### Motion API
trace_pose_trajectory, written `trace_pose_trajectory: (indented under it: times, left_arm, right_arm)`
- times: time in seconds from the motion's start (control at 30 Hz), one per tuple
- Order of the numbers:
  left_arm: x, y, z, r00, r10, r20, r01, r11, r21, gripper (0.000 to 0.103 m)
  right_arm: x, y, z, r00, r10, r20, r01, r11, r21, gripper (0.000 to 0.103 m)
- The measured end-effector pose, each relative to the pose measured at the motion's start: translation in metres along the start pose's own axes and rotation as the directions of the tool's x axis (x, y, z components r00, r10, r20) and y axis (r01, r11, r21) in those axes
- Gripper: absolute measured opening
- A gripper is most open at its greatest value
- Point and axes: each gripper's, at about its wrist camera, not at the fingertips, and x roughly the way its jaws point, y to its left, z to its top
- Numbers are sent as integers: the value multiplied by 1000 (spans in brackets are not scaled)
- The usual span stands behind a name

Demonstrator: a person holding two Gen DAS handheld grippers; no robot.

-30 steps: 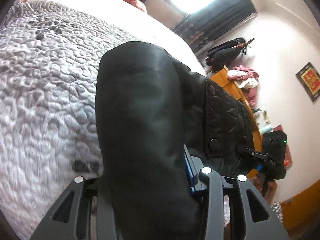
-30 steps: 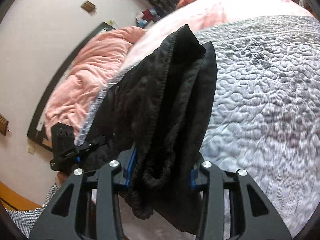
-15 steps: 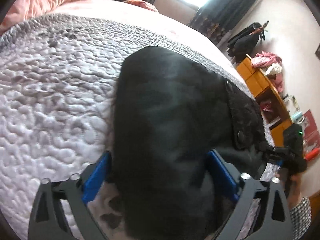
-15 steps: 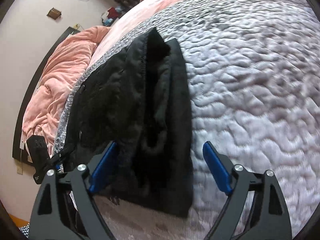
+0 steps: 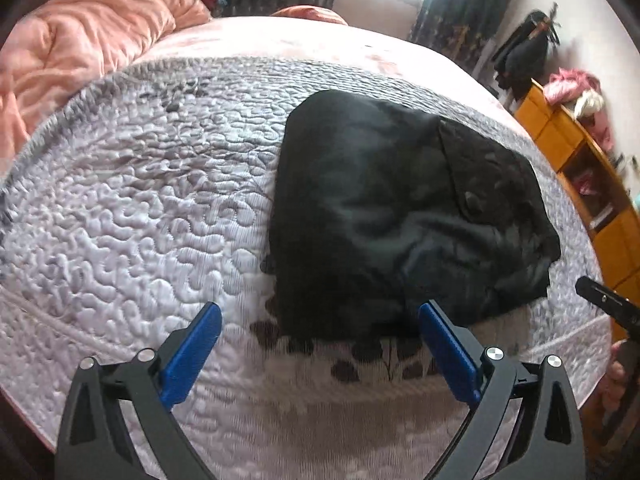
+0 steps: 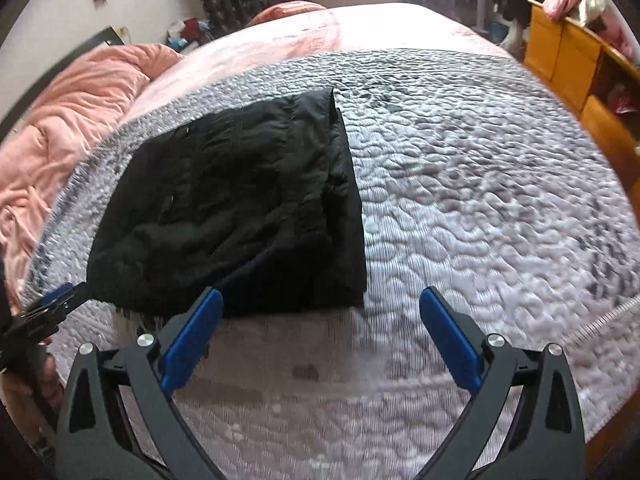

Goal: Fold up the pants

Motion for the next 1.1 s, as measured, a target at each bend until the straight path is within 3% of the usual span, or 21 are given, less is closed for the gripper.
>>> trace_pose_trajectory:
  times: [0.3, 0.73, 1.1]
  left_arm:
    - [-41, -19, -16, 998, 43, 42, -44, 999, 21, 99]
    - [-64, -14, -22, 991, 105, 77, -107, 994, 14, 99]
    - [-77, -23, -27, 991, 102, 88, -107, 993, 51, 99]
  right_arm:
    - [-26, 26, -19, 999, -35, 3, 36, 999, -12, 99]
    - [-61, 34, -27, 997, -64, 37, 65, 998, -23, 99]
    - [-64, 47, -34, 998, -63, 27, 64, 997, -41, 99]
